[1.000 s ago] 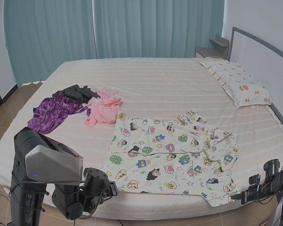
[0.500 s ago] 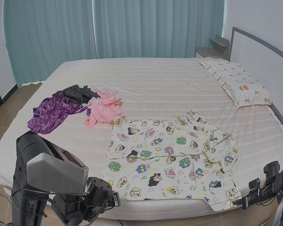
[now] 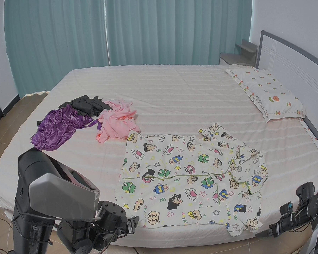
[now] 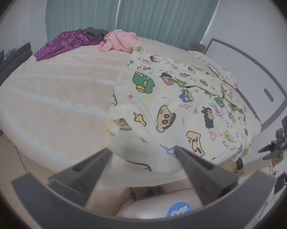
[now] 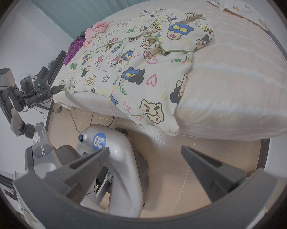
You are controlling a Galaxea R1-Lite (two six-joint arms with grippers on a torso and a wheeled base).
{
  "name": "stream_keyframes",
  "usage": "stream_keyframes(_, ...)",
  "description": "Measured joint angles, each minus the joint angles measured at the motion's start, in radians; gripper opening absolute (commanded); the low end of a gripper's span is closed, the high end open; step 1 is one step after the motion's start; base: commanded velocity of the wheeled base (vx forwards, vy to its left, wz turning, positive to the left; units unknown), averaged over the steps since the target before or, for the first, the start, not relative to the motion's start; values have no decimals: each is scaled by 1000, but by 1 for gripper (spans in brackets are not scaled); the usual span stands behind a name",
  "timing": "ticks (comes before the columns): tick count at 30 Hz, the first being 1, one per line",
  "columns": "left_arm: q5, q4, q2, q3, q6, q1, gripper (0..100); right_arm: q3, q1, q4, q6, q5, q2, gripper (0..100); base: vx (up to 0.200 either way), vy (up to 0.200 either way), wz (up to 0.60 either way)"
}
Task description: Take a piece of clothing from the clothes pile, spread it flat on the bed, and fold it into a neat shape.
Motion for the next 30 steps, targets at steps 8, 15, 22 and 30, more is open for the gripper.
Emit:
stream_keyframes(8,-3,-103,-100,88,-25,2,100,0,-3,53,23,18,-127,100,0,0,0)
stream_keyframes(15,-9,-187,-238,221,-33,7,100,0,-7,90,83,38,-257,100,0,0,0)
stream_keyframes(22,-76,-196,-301,232,-73,15,100,0,-8,86,95,75,-307,100,0,0,0)
stream_keyframes(30,-99,-203,-340,155,-190,24,100,-73,4,89,318,84,-382,100,150,0,0)
